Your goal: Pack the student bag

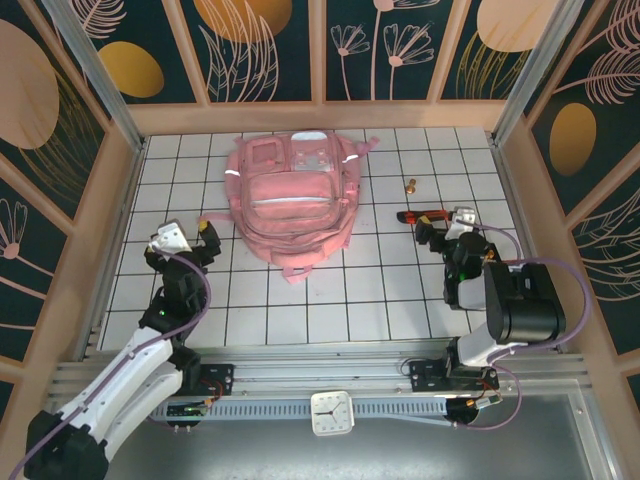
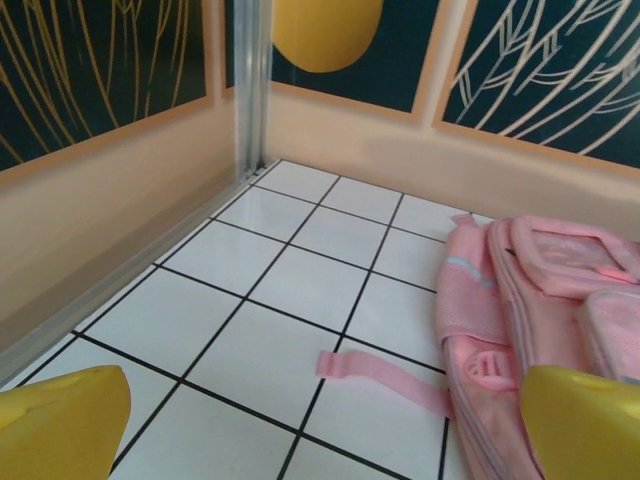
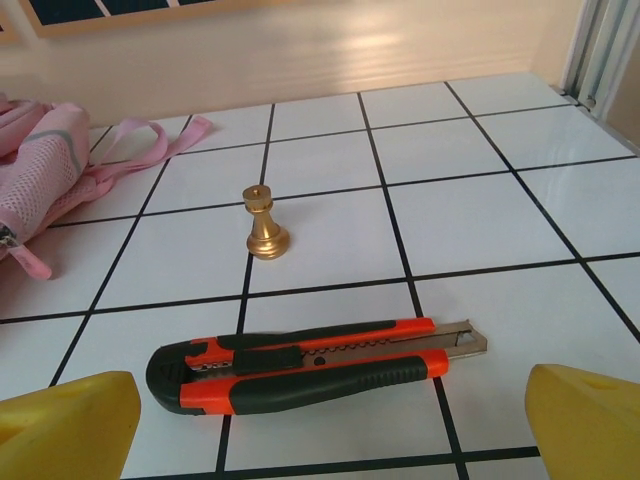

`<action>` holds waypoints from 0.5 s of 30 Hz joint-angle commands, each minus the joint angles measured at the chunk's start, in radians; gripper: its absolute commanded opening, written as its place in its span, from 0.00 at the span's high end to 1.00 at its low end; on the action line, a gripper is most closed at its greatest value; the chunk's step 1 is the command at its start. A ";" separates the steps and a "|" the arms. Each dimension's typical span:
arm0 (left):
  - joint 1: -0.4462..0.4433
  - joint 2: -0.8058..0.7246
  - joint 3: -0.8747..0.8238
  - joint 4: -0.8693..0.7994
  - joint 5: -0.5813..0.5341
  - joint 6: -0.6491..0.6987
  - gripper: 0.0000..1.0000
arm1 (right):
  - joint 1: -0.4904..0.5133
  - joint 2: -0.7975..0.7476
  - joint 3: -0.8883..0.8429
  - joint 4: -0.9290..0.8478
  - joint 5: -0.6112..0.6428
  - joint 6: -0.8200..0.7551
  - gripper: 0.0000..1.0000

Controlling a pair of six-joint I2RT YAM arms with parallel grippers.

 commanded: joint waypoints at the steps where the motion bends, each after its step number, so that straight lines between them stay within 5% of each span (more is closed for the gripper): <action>1: 0.060 0.046 -0.034 0.186 0.061 0.050 0.01 | -0.015 0.024 -0.016 0.156 -0.008 0.025 0.01; 15: 0.217 0.396 -0.083 0.585 0.184 0.161 0.01 | -0.017 0.026 -0.008 0.148 0.000 0.030 0.01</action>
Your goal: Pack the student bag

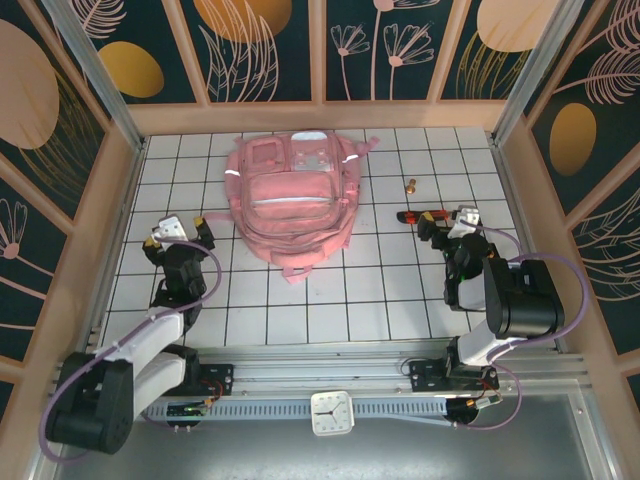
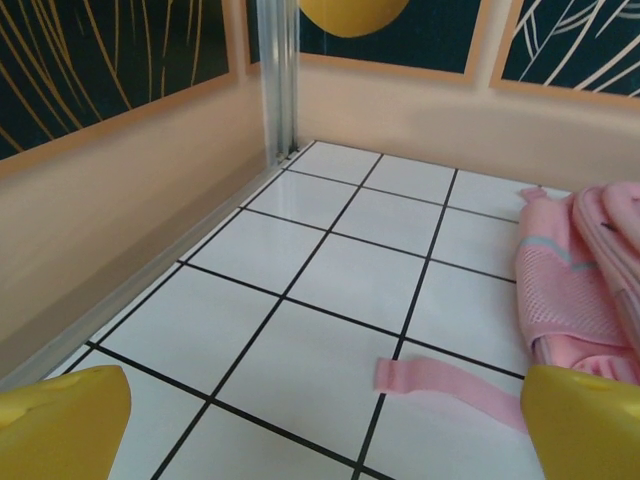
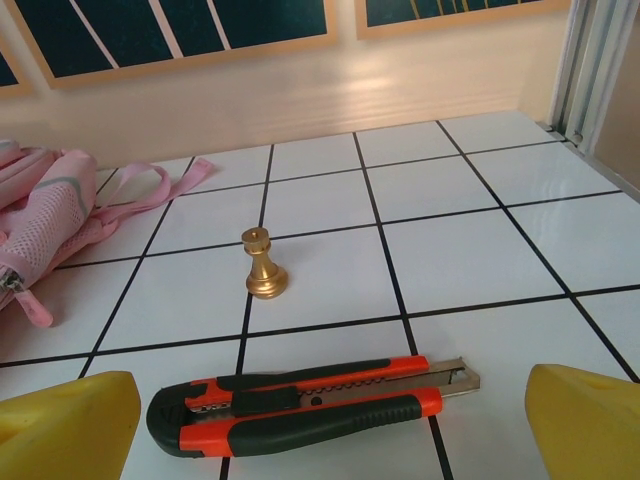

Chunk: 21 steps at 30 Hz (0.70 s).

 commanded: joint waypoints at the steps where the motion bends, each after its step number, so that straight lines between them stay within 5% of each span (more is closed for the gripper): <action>1: 0.021 0.065 -0.009 0.182 0.037 0.040 0.01 | -0.005 0.006 -0.005 0.058 0.001 0.010 0.01; 11: 0.044 0.261 -0.014 0.392 0.097 0.088 0.01 | -0.005 0.008 -0.004 0.058 0.001 0.009 0.01; 21: 0.081 0.355 -0.061 0.613 0.304 0.168 0.01 | -0.005 0.007 -0.005 0.059 0.000 0.009 0.01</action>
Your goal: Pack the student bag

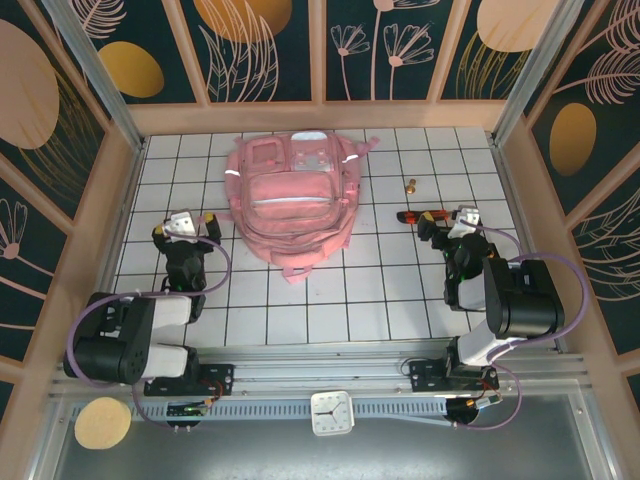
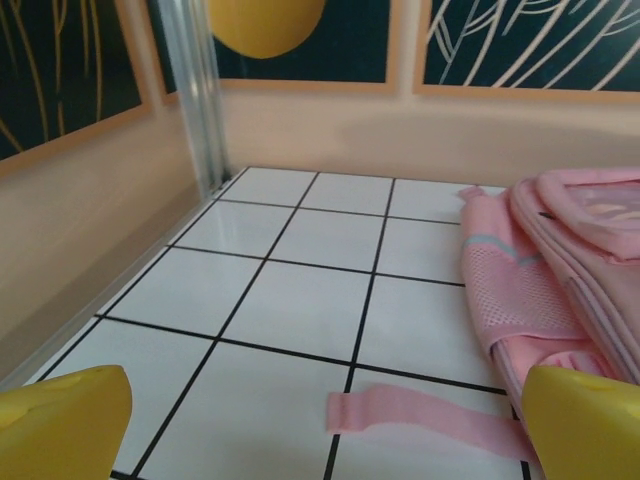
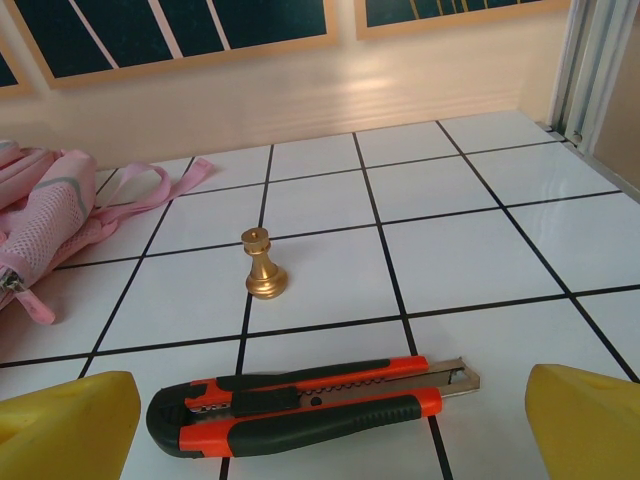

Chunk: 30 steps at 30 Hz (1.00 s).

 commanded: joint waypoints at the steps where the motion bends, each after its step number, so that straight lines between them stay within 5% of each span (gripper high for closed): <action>1: 0.024 0.043 -0.040 0.182 0.103 0.034 0.01 | -0.004 0.006 -0.005 0.057 -0.001 0.010 0.01; 6: 0.055 0.153 -0.053 0.307 0.125 0.008 0.01 | -0.004 0.007 -0.005 0.057 -0.001 0.008 0.01; 10: 0.074 0.149 0.031 0.145 0.043 -0.054 0.01 | -0.005 0.007 -0.005 0.055 -0.002 0.008 0.01; 30: 0.085 0.147 0.027 0.148 0.053 -0.056 0.01 | -0.005 0.007 -0.005 0.056 -0.001 0.009 0.01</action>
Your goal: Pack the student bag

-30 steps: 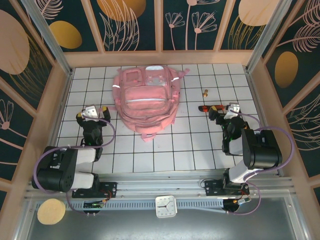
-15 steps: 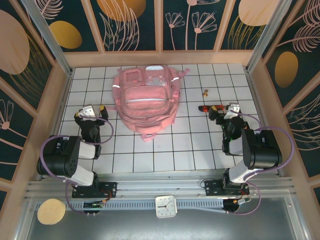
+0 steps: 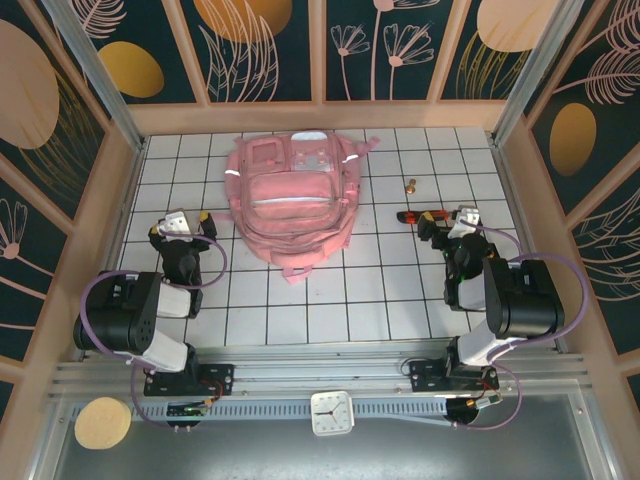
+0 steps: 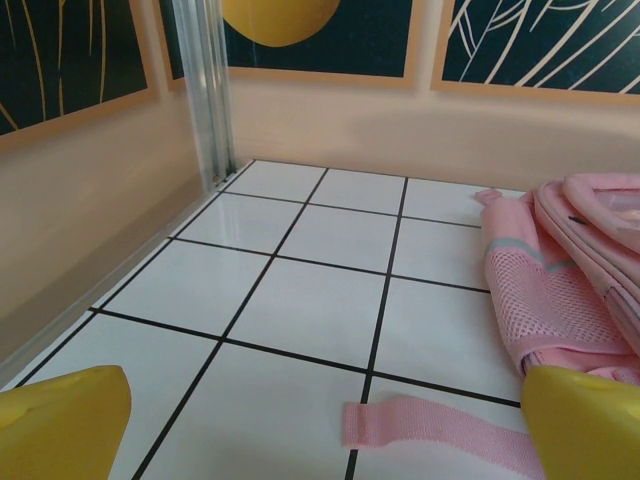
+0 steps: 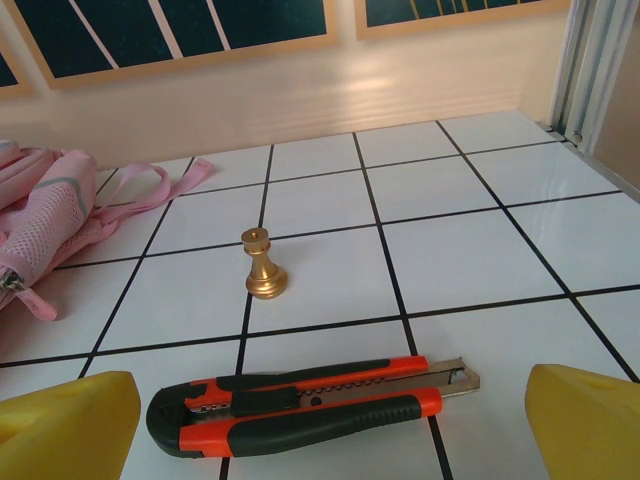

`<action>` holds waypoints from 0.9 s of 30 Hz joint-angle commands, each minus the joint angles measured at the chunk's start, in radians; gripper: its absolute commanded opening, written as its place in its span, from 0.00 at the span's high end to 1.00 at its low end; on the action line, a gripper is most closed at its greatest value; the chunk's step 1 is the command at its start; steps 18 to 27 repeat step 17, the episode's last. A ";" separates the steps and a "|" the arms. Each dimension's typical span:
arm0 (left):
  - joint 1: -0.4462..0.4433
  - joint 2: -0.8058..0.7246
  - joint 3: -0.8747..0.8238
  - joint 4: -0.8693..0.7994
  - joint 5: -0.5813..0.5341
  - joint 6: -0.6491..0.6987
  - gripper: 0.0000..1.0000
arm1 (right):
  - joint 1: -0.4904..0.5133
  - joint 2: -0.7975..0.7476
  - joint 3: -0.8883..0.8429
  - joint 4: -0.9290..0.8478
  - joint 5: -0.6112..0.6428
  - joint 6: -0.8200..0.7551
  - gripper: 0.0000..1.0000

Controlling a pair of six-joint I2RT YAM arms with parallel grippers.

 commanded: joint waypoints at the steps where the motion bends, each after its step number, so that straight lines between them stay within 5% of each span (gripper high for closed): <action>1: 0.007 0.000 0.008 0.021 -0.007 -0.024 0.01 | -0.005 0.008 -0.005 0.056 -0.001 0.009 0.01; 27: 0.007 -0.001 0.008 0.022 -0.007 -0.024 0.01 | -0.003 0.007 -0.005 0.057 0.002 0.008 0.01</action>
